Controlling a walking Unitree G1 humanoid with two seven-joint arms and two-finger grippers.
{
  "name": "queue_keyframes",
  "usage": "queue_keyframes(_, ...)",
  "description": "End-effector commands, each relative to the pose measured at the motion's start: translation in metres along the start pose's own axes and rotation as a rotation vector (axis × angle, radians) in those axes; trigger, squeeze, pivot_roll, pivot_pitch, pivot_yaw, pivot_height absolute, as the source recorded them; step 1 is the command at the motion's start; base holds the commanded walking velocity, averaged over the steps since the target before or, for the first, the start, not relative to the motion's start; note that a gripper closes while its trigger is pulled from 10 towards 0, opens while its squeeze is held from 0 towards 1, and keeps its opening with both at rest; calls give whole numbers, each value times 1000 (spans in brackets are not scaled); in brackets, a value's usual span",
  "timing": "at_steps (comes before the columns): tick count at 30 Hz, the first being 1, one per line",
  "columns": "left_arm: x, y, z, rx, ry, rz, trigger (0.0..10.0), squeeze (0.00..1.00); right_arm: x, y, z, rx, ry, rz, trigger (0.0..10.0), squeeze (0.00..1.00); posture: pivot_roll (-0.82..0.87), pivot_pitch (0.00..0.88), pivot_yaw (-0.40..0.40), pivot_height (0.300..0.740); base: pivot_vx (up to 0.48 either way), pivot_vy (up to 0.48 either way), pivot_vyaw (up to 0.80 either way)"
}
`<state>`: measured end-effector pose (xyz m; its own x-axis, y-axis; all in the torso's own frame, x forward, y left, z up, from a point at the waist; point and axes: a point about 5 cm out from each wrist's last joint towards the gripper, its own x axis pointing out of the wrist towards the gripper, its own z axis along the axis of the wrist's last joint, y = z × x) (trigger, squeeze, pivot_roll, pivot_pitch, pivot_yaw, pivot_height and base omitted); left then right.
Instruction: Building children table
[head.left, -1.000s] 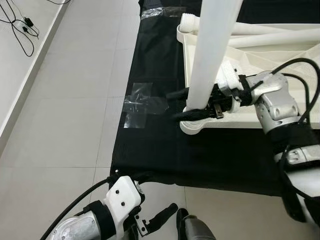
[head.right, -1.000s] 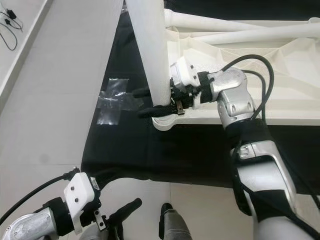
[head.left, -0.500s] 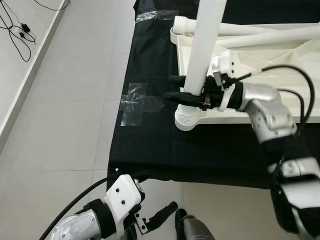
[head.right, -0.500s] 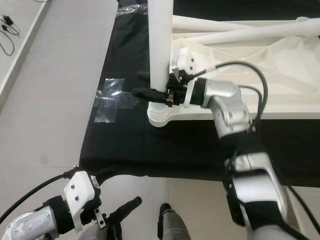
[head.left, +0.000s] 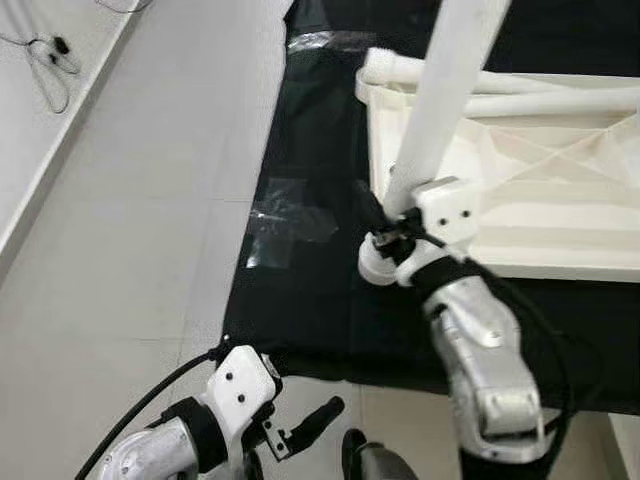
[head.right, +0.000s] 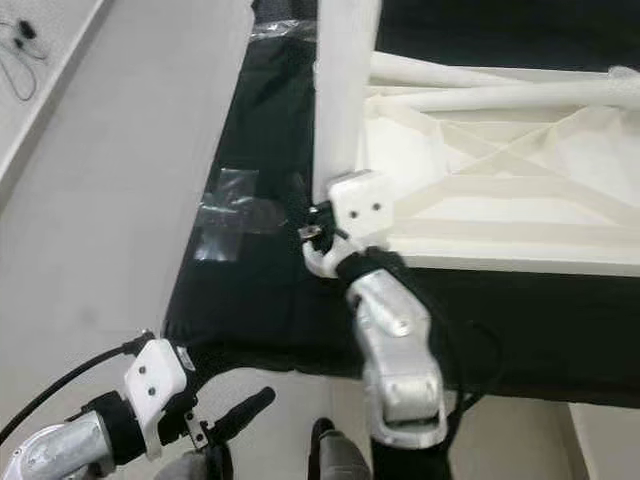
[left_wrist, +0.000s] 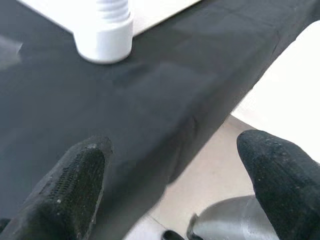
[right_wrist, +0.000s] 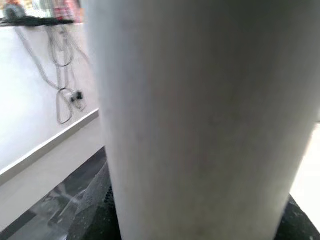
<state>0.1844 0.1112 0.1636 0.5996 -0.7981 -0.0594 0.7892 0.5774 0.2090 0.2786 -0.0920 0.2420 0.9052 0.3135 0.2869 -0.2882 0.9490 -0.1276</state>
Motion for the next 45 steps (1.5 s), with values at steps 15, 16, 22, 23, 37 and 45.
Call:
queue_keyframes(15,-1,5,-13,-14,32,6,10000,0,-12,-7,-76,94,469,-157,10000,0,-41,328,35,740,0,0,0)
queue_keyframes(16,-2,13,-10,-1,19,64,10000,0,-12,-9,-74,89,457,-167,10000,0,-40,323,33,740,0,0,0)
queue_keyframes(22,-10,41,-2,36,1,213,10000,0,-10,-14,-73,84,448,-180,10000,0,-35,311,31,740,0,0,0)
queue_keyframes(23,-13,48,-1,51,2,241,10000,0,-9,-15,-73,84,447,-181,10000,0,-34,310,31,740,0,0,0)
queue_keyframes(37,7,120,138,-98,-439,-194,10000,1000,-6,16,-66,134,393,-37,10000,0,-55,255,78,740,0,0,0)
queue_keyframes(45,41,133,181,-58,-402,-501,10000,1000,-5,32,-61,172,354,13,10000,0,-59,250,114,740,0,0,0)
